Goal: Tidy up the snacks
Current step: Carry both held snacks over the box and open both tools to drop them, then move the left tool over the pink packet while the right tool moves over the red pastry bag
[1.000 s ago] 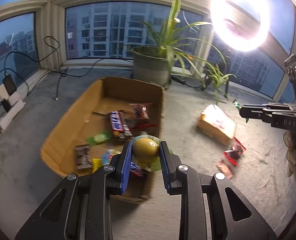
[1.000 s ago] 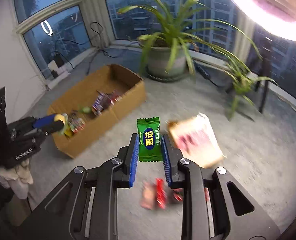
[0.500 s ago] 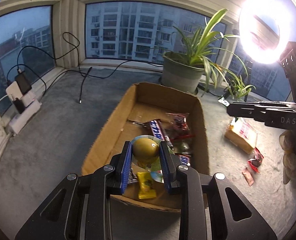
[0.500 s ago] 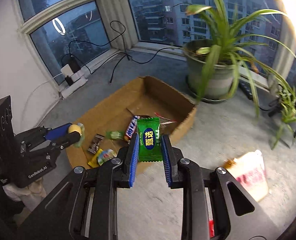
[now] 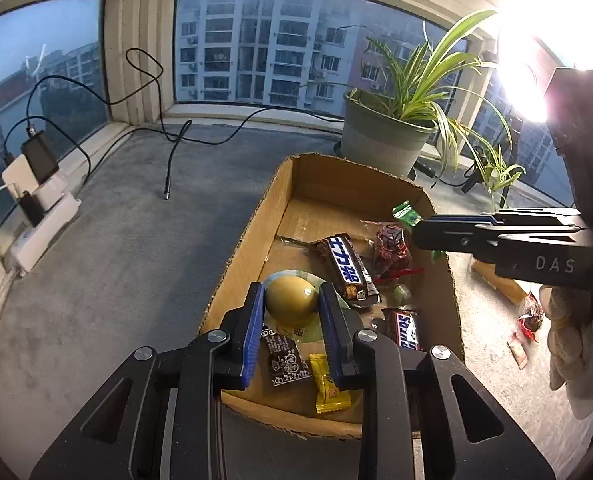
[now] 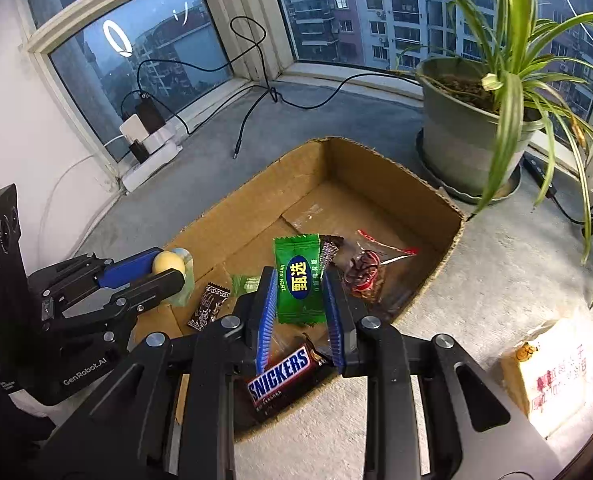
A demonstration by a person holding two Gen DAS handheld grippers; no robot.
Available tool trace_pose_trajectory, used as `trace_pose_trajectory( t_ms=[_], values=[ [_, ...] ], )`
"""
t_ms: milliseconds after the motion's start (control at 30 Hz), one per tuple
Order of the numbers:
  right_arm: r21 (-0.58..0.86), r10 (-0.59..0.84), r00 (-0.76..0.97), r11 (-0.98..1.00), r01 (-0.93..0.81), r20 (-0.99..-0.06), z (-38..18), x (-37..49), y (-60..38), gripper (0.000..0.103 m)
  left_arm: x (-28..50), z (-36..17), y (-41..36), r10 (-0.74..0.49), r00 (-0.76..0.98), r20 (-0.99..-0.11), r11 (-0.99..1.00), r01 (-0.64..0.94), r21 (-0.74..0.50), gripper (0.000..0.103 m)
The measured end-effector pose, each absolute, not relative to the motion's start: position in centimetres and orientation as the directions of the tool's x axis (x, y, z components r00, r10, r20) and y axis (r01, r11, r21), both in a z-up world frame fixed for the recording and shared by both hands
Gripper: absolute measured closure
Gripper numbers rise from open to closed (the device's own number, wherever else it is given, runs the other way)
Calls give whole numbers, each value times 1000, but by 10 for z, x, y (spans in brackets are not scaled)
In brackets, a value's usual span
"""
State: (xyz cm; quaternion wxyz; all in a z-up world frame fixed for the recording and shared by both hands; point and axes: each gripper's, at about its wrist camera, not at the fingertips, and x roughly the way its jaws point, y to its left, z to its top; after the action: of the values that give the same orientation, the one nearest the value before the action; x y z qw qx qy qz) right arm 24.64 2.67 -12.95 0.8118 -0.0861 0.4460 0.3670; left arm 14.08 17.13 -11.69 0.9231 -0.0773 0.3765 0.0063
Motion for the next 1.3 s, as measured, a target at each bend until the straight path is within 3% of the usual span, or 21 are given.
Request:
trace_pose_trajectory(
  t_ms=[200,300,400,433,500,567,633,1300],
  values=[
    [180,510,334,719,-671,-793,-131,247,31,76,143,-117,174,-46,712,-701,989,-65,-131,76],
    [173,510,348,723,-669,-787,-128,247,30,48,143,-116,174,-41,712,-701,990,-65,-123,72],
    [173,513,353,723,-669,-783,-126,246,29,48,142,-114,175,-34,717,-697,989,-74,-125,59],
    [172,511,356,726,-666,-782,-125,246,28,47,142,-114,175,-36,719,-694,989,-76,-130,59],
    [165,504,364,733,-660,-783,-124,246,26,27,143,-113,174,-37,719,-694,988,-76,-131,58],
    [158,503,384,742,-652,-775,-120,245,20,22,142,-112,171,-35,721,-692,989,-76,-130,52],
    [158,501,394,749,-644,-770,-117,245,12,22,142,-110,168,-34,725,-688,989,-77,-130,48],
    [190,430,482,862,-470,-763,-95,240,-158,22,127,-91,95,-139,744,-653,983,23,-183,48]
  ],
)
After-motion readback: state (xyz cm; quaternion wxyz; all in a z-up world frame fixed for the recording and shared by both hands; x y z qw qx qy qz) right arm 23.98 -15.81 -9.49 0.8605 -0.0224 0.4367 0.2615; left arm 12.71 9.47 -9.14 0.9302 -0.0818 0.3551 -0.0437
